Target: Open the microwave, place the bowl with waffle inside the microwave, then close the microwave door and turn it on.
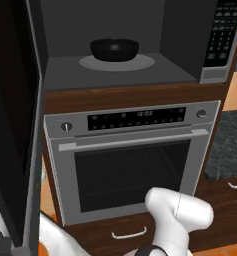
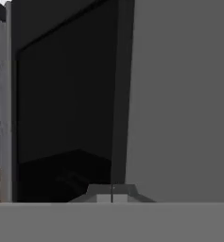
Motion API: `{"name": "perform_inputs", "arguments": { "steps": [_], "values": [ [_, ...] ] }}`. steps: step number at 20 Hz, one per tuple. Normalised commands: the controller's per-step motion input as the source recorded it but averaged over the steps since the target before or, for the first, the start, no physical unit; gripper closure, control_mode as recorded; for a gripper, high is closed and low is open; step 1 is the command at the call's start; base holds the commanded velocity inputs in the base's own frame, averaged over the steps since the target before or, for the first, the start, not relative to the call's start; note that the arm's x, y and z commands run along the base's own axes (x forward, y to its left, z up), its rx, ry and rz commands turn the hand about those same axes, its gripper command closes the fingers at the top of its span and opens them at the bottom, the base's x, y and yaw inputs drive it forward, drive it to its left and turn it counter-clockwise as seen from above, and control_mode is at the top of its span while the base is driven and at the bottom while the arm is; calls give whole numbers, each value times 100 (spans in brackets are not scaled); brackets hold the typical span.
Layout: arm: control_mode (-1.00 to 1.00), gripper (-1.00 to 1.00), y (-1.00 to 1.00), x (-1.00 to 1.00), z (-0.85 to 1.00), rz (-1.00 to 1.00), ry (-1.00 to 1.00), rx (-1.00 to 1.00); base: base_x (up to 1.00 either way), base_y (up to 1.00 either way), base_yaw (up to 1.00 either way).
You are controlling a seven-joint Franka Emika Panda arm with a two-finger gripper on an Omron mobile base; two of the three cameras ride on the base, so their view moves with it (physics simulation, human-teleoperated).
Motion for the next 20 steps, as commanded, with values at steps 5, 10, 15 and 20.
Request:
{"name": "perform_inputs", "arguments": {
  "steps": [5, 10, 15, 20],
  "values": [
    [-100, 100, -100, -22, 58, 10, 16, 52, 0, 0, 0],
    [-100, 100, -100, -8, 57, 1, 30, 51, 0, 0, 0],
    [-100, 100, -100, 0, 26, 0, 46, 40, 0, 0, 0],
    [-100, 100, -100, 3, 22, 3, 49, 31, 0, 0, 0]
  ]
}}
